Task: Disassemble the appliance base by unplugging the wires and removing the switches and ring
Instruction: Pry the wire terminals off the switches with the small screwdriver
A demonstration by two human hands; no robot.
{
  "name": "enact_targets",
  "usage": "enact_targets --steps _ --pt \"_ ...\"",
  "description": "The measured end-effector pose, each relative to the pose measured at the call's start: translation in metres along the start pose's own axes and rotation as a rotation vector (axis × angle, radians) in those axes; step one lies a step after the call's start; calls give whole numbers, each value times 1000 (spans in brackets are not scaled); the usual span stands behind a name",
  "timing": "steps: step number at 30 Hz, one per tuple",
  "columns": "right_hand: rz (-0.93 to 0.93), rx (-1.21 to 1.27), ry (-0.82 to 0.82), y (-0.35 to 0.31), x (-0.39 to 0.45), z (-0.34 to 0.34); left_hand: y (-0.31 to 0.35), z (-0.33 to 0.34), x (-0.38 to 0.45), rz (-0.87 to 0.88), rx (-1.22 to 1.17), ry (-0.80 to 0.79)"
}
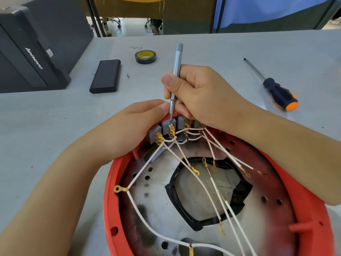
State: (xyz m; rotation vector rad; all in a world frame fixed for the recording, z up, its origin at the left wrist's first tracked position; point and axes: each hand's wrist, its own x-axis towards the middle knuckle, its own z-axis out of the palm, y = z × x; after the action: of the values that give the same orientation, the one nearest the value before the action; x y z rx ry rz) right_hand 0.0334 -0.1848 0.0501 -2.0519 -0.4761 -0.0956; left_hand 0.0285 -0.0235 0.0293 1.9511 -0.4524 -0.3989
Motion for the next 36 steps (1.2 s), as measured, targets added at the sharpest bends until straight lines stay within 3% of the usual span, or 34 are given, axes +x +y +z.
enact_targets --steps 7,15,26,36 --pt "68 251 43 -5 -1 -6 3 1 -3 -48 34 24" --pt "135 143 0 -5 -13 -19 8 10 -13 -87 54 111" --pt "12 110 59 9 -25 -12 20 5 1 -97 120 139" --pt "-74 11 50 9 -26 -11 7 10 20 61 35 -27"
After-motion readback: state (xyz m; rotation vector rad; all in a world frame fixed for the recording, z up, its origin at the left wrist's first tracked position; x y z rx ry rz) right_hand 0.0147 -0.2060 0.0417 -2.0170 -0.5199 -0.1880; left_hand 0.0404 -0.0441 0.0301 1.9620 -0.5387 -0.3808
